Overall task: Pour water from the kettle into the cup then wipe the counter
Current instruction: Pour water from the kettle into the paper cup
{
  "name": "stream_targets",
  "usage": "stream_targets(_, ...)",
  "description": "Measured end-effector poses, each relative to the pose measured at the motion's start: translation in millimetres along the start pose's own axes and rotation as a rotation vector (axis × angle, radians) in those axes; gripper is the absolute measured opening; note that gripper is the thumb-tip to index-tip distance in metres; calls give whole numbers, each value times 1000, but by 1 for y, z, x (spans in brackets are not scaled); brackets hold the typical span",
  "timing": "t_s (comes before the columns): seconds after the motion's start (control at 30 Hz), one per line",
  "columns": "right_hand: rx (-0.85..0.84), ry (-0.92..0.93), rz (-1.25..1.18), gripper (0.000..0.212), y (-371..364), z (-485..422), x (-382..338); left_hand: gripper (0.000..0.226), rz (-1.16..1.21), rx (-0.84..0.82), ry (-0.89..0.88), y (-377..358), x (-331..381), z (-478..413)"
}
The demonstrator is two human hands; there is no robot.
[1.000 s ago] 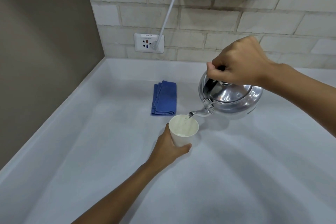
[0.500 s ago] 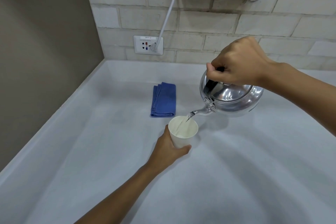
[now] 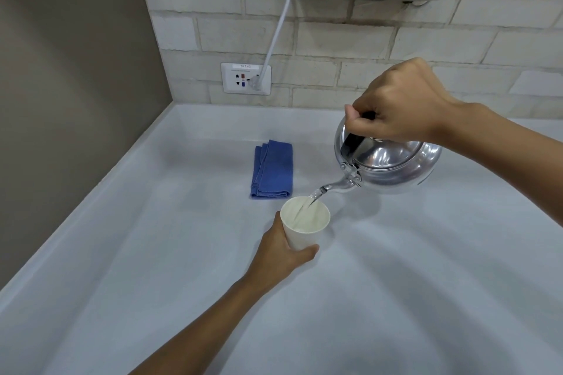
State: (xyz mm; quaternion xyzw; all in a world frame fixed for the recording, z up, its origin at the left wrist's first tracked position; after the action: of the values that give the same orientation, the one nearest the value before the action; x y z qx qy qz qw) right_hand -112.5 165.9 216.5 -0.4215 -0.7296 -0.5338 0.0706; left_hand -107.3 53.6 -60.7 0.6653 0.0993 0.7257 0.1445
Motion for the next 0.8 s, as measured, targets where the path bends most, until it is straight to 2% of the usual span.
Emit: stream_targets(0.8, -14, 0, 44, 46, 5, 1, 8, 71, 0, -8, 20, 0, -2, -1)
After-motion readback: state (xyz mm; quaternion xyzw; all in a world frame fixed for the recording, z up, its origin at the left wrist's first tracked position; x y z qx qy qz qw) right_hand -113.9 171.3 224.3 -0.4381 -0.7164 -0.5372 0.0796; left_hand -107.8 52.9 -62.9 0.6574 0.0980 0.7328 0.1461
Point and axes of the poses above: each hand's wrist, its own z-axis away from the middle knuckle, its own y-axis out of the back of the hand, x = y × z, the point moved 9 cm from there along -z, towards the middle knuckle, and after that the axes turned 12 degrees about y, right-handed, at the moved point
